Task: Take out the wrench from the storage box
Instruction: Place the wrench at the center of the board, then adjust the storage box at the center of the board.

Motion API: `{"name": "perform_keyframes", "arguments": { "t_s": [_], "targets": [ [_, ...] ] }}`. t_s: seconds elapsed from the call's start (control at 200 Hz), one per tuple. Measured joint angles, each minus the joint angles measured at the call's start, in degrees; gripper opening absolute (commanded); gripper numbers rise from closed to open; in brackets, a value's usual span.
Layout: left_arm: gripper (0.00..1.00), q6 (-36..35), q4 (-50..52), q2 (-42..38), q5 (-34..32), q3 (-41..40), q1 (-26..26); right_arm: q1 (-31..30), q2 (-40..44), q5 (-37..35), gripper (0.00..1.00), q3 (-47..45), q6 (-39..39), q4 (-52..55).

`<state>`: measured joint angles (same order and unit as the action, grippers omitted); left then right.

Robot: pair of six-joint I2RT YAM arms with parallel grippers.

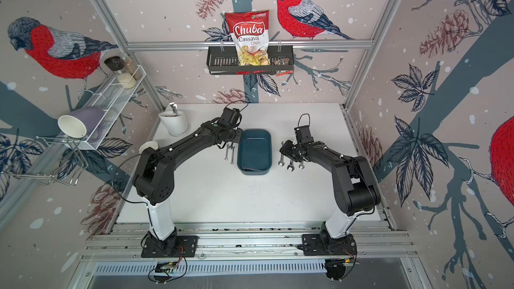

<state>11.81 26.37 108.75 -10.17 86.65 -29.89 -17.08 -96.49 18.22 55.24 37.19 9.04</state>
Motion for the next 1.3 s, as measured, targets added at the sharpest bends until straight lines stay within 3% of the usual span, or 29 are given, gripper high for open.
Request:
{"name": "perform_keyframes", "arguments": {
  "t_s": [0.34, 0.835, 1.13, 1.3],
  "targets": [
    [0.17, 3.1, -5.6, -2.6, 0.0, -13.4, 8.4, 0.0, 0.0, 0.0, 0.48, -0.2, 0.0, 0.0],
    [0.17, 5.0, -11.8, 2.4, 2.1, -17.6, 9.7, 0.0, 1.3, 0.5, 0.48, -0.2, 0.0, 0.0],
    [0.42, 5.9, -13.1, 2.3, 2.6, -18.5, 9.7, -0.5, 4.3, 2.4, 0.49, -0.2, 0.0, -0.1],
    [0.47, 6.8, -11.8, -2.5, 2.6, -19.2, 9.5, -1.4, 5.5, 4.2, 0.49, -0.2, -0.3, 0.2]
  ]
}}
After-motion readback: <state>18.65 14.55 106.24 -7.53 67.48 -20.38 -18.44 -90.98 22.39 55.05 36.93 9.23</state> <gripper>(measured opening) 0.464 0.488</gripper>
